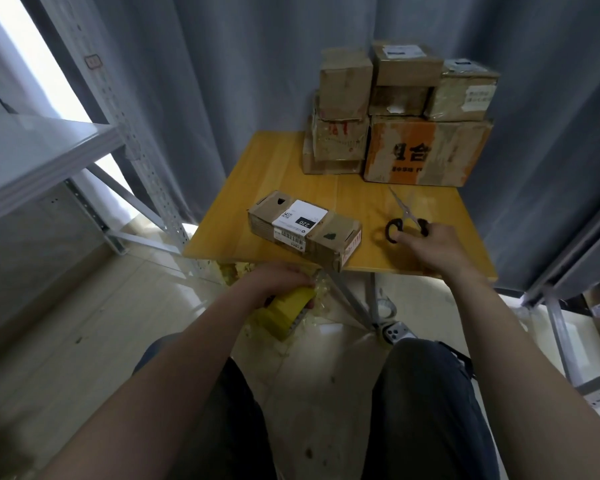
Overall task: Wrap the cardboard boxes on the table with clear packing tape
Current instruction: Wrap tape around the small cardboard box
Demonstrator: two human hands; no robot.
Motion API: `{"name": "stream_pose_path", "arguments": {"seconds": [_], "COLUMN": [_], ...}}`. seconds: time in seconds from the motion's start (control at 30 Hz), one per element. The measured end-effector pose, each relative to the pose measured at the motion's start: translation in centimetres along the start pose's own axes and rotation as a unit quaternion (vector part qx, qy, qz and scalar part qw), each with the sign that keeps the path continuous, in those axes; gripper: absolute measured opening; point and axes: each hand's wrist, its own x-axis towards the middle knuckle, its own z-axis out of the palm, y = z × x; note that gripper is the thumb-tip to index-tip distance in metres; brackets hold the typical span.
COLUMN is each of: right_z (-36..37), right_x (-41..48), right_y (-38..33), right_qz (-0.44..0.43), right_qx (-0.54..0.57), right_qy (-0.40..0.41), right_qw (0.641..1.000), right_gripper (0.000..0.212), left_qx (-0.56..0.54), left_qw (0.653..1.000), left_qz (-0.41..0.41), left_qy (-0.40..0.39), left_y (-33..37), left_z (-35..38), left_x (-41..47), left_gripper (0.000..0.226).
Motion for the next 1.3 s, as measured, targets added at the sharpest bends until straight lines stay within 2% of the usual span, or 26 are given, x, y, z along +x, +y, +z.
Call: {"name": "stream_pose_path", "arguments": {"seconds": [0.1, 0.17, 0.23, 0.3, 0.37, 0.43, 0.53, 0.63, 0.7, 0.8, 0.87, 0.97, 1.0, 1.1, 1.17, 1.23, 1.3], "right_z": [0.5, 1.0, 2.0, 3.9, 6.4, 8.5, 9.5, 8.3, 6.7, 4.5, 4.0, 4.6, 4.8, 5.8, 6.4, 6.9, 7.5], "right_x": [0.5, 0.4, -0.8, -2.2, -3.3, -3.5, -3.1, -2.2, -1.4, -0.5, -1.1, -3.6, -4.6, -6.8, -7.6, -7.6, -7.3], "right_y": [0.9, 0.1, -1.7, -4.1, -5.8, -5.7, -3.8, -3.1, -3.3, -3.1, -3.6, -5.5, -6.3, -8.2, -8.9, -9.6, -10.2], "right_qz": [0.024, -0.034, -0.13, -0.226, -0.269, -0.278, -0.318, -0.336, -0.339, -0.31, -0.311, -0.35, -0.347, -0.291, -0.23, -0.201, -0.21], "right_qx": [-0.07, -0.091, -0.066, -0.049, -0.086, -0.112, -0.134, -0.169, -0.22, -0.281, -0.246, -0.102, -0.058, 0.036, 0.096, 0.139, 0.131], "right_qy": [-0.027, 0.026, 0.087, 0.053, -0.019, -0.04, -0.022, -0.085, -0.121, -0.104, -0.068, 0.004, -0.001, -0.135, -0.183, -0.171, -0.139], "right_qw": [0.997, 0.995, 0.985, 0.971, 0.959, 0.953, 0.938, 0.923, 0.907, 0.902, 0.915, 0.931, 0.936, 0.946, 0.951, 0.955, 0.959], "right_gripper": [0.052, 0.049, 0.048, 0.048, 0.051, 0.058, 0.075, 0.092, 0.095, 0.093, 0.077, 0.045, 0.037, 0.021, 0.017, 0.01, 0.008], "left_qx": [-0.006, -0.02, -0.028, -0.039, -0.045, -0.035, -0.037, -0.033, -0.039, -0.074, -0.107, -0.178, -0.202, -0.225, -0.199, -0.166, -0.176], "left_qw": [1.0, 1.0, 0.999, 0.999, 0.998, 0.999, 0.999, 0.999, 0.999, 0.997, 0.993, 0.981, 0.975, 0.96, 0.95, 0.941, 0.941], "left_qz": [0.01, 0.017, 0.025, 0.036, 0.04, 0.035, 0.029, 0.029, 0.024, 0.031, 0.051, 0.077, 0.085, 0.146, 0.205, 0.251, 0.247], "left_qy": [0.006, 0.0, -0.005, -0.006, -0.008, -0.007, -0.002, -0.002, -0.004, -0.001, 0.0, 0.012, 0.024, 0.077, 0.126, 0.153, 0.151], "left_y": [0.1, 0.3, 0.5, 0.6, 0.7, 0.5, 0.1, -0.5, -0.7, -0.8, -0.8, -0.7, -0.6, -0.2, -0.2, -0.5, -1.0], "left_z": [-0.3, -0.5, -0.7, -0.8, -0.9, -1.1, -1.6, -2.2, -2.3, -2.1, -1.7, -1.0, -0.7, -0.1, 0.0, -0.4, -0.6], "left_x": [-0.2, -0.6, -0.9, -1.1, -1.2, -1.3, -1.6, -1.6, -1.8, -1.7, -1.9, -2.2, -2.6, -3.4, -3.5, -3.3, -3.1], "left_gripper": [0.013, 0.013, 0.009, 0.005, 0.008, 0.008, 0.005, 0.007, 0.006, 0.014, 0.014, 0.017, 0.019, 0.024, 0.029, 0.059, 0.09]}}
